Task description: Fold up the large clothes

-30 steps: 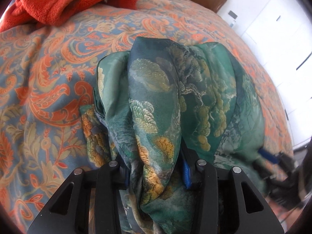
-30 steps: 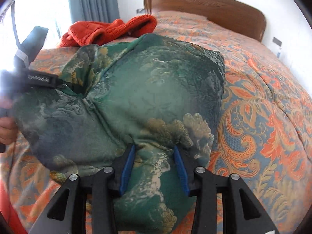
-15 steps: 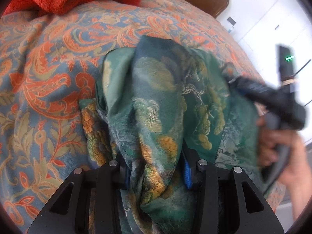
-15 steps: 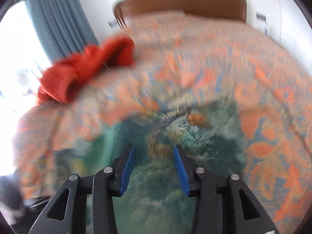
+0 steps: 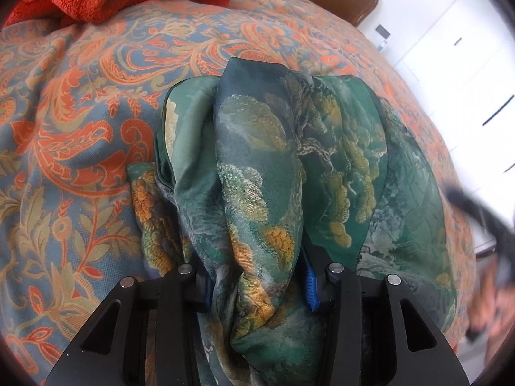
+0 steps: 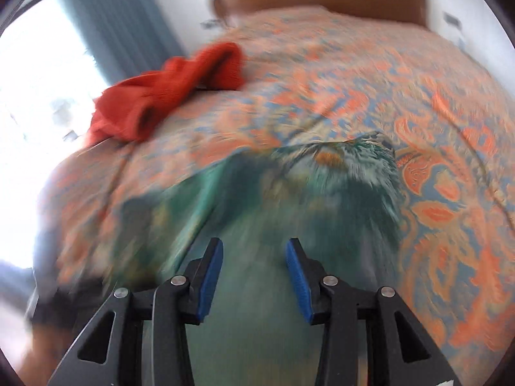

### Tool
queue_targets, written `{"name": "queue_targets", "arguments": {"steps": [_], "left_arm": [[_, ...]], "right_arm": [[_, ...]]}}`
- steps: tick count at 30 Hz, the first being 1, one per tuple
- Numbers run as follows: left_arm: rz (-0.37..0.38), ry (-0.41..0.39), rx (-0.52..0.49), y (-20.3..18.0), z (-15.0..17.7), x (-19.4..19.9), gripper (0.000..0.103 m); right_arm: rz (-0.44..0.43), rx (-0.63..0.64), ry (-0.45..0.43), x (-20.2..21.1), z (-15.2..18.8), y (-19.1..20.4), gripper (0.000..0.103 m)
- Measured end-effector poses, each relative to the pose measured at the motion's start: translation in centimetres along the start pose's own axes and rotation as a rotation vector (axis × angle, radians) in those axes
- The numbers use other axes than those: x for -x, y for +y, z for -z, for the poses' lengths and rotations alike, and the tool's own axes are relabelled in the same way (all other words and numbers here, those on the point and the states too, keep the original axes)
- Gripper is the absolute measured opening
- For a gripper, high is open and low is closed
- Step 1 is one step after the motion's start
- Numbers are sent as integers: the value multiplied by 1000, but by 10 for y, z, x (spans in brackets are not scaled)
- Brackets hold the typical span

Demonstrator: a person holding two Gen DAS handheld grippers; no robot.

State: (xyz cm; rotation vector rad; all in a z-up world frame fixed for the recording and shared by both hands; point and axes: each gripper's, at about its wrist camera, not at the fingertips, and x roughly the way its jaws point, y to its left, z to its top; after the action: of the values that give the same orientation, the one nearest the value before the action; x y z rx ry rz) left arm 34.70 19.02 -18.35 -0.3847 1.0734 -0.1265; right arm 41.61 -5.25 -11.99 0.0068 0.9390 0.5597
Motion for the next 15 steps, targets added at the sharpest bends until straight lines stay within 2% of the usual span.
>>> {"name": "queue_targets", "arguments": {"steps": [1, 4, 7, 9, 12, 15], "left_arm": [[2, 0, 1, 0, -1, -1, 45], [8, -4, 1, 1, -1, -2, 45], [7, -6, 3, 0, -1, -2, 45], [-2, -7, -4, -2, 0, -2, 45], [-19, -10, -13, -7, 0, -4, 46], [-23, -19, -21, -9, 1, -6, 47]], "right_arm": [[5, 31, -6, 12, 12, 4, 42], [35, 137, -41, 63, 82, 21, 42], [45, 148, -74, 86, 131, 29, 42], [55, 149, -91, 85, 154, 32, 42], [68, 115, -104, 69, 165, 28, 42], [61, 101, -39, 42, 172, 22, 42]]}}
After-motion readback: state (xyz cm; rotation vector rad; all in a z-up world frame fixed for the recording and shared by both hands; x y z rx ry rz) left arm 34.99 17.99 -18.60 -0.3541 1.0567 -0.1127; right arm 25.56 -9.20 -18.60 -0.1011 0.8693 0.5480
